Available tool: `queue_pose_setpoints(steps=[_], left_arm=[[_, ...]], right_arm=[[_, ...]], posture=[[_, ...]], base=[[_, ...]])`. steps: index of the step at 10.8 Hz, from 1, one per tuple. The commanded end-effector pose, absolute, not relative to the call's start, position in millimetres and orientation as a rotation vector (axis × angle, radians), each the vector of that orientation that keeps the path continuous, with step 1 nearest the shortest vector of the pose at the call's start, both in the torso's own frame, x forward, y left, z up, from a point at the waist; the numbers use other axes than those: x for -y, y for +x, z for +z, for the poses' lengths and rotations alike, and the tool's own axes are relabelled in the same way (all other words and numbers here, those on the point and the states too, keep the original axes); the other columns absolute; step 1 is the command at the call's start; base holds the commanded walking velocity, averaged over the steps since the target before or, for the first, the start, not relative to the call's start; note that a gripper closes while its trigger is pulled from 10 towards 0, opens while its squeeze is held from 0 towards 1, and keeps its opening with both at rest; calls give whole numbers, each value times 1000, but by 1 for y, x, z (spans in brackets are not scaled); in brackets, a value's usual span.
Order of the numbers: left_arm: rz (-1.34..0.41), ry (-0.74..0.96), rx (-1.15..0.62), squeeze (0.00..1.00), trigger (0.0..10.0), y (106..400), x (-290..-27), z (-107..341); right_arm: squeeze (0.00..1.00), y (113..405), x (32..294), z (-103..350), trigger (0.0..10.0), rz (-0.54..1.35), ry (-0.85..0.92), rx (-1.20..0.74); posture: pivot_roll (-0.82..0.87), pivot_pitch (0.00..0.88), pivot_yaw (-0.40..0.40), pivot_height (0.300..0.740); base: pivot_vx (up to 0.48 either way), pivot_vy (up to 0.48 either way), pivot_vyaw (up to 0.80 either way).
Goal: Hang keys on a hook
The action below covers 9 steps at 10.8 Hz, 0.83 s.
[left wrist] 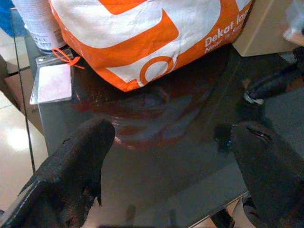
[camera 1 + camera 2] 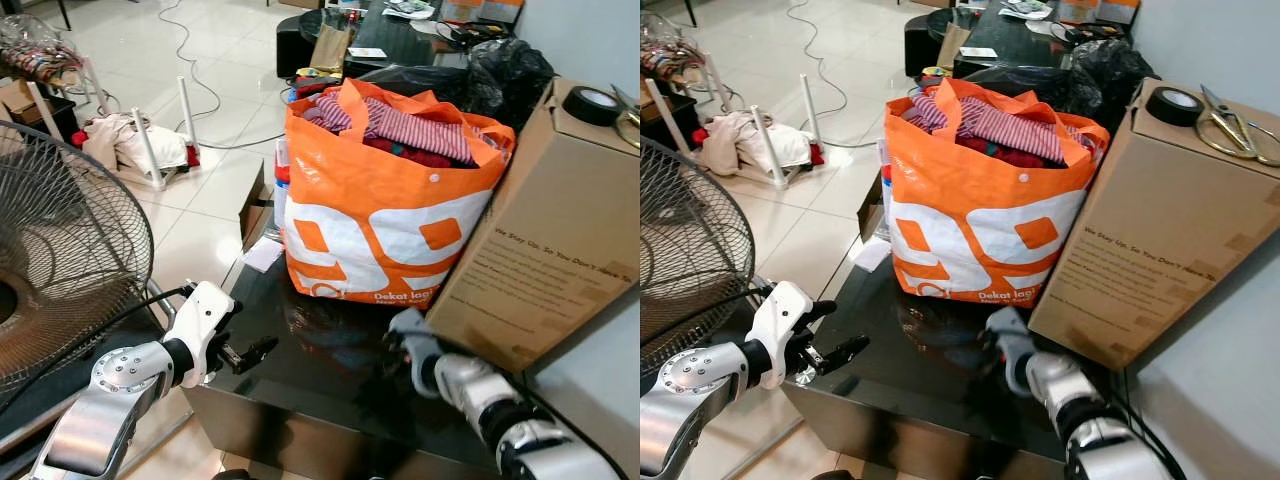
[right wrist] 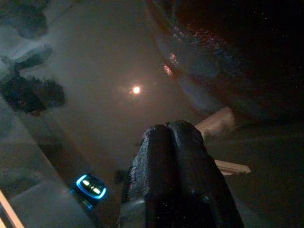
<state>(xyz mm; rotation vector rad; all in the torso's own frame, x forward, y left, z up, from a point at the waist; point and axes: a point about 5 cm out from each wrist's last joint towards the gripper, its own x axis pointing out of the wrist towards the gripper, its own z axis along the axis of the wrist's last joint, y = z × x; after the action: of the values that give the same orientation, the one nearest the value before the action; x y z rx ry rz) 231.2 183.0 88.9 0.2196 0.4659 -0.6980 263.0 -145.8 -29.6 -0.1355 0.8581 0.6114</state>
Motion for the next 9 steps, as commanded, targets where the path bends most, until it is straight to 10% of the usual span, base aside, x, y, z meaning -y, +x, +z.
queue_pose_setpoints(steps=[1, 5, 9], left_arm=[[-715, 228, -459, 416, 10000, 232, -180, 89], [-713, 226, -457, 416, 10000, 232, -180, 89], [-718, 229, -456, 416, 10000, 233, -179, 89]], right_arm=[[0, 263, 150, -30, 0, 587, -154, -853], [0, 266, 154, -22, 0, 527, 59, -742], [0, 256, 153, -34, 0, 505, -112, -787]], posture=[[114, 0, -78, 740], [112, 0, -76, 740], [112, 0, -73, 740]], base=[[0, 0, 0], [0, 0, 0], [0, 0, 0]])
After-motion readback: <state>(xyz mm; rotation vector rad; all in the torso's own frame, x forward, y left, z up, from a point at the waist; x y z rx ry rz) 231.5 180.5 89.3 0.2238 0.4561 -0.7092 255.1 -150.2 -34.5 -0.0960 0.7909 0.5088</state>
